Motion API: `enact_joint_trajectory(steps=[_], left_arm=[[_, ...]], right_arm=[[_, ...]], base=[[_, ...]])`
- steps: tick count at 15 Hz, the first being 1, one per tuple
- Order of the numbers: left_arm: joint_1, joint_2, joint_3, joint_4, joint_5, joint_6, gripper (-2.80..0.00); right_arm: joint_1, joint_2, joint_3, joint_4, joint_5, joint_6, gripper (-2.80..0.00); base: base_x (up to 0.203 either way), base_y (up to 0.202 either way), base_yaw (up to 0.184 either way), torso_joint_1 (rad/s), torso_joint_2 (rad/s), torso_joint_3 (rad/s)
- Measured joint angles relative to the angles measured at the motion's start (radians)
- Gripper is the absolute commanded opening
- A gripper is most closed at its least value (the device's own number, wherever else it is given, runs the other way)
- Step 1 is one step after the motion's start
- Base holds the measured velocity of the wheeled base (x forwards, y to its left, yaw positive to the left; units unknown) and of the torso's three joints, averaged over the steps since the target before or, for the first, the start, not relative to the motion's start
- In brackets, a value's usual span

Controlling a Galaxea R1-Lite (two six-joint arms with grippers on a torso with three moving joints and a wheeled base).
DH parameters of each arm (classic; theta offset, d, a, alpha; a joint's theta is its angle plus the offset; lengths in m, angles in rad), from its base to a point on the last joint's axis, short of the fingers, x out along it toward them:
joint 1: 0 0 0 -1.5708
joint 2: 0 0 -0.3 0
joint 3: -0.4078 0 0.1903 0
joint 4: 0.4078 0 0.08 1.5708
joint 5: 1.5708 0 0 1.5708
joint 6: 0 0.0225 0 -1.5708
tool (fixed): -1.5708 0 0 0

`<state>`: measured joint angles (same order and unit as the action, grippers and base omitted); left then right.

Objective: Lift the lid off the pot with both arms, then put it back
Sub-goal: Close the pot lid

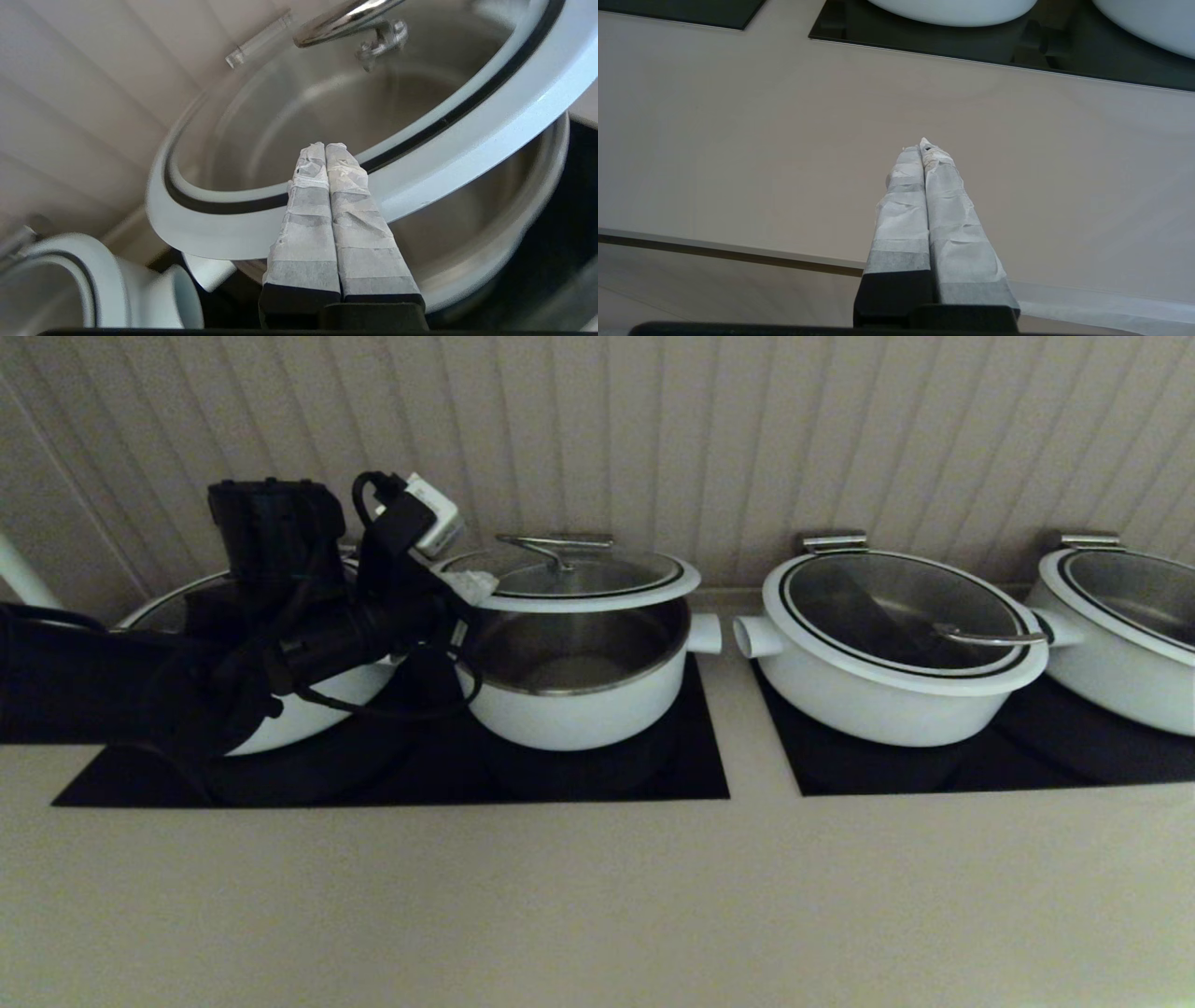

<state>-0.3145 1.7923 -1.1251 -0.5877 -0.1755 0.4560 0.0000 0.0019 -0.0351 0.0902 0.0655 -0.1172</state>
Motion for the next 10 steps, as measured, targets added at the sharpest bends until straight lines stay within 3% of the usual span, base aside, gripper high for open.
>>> enact_joint_trajectory(steps=[10], left_arm=[[0.000,0.016,0.107,-0.100,0.002,0.001,-2.80]], right_arm=[[0.000,0.000,0.000,0.000,0.001,0.000,-2.80]], base=[[0.000,0.000,0.000,0.000,0.00,0.000]])
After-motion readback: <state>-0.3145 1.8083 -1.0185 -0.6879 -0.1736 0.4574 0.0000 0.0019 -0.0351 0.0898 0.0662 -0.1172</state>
